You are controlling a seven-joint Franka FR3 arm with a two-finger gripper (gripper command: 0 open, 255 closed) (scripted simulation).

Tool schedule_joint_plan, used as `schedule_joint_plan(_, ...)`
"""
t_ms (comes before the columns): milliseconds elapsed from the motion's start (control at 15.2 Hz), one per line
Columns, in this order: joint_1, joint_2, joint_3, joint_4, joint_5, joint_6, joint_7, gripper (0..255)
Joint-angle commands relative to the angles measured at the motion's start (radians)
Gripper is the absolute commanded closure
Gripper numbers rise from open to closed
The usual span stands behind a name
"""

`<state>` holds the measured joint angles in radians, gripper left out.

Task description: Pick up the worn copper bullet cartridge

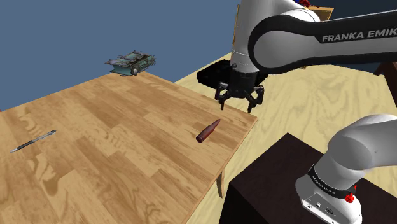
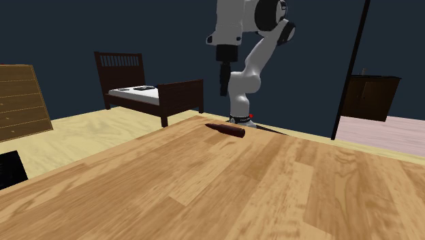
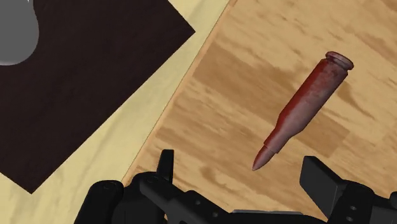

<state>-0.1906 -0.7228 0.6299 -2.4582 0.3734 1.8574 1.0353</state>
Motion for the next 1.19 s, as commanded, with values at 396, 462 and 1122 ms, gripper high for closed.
schedule_joint_plan(396, -0.287, 0.245, 0.388, 0.11, -0.047, 0.212, 0.538, 0)
schedule_joint_plan(462, -0.292, 0.251, 0.397, 0.101, -0.047, 0.227, 0.54, 0)
schedule_joint_plan(1122, -0.328, 0.3, 0.466, 0.05, -0.058, 0.327, 0.564, 255)
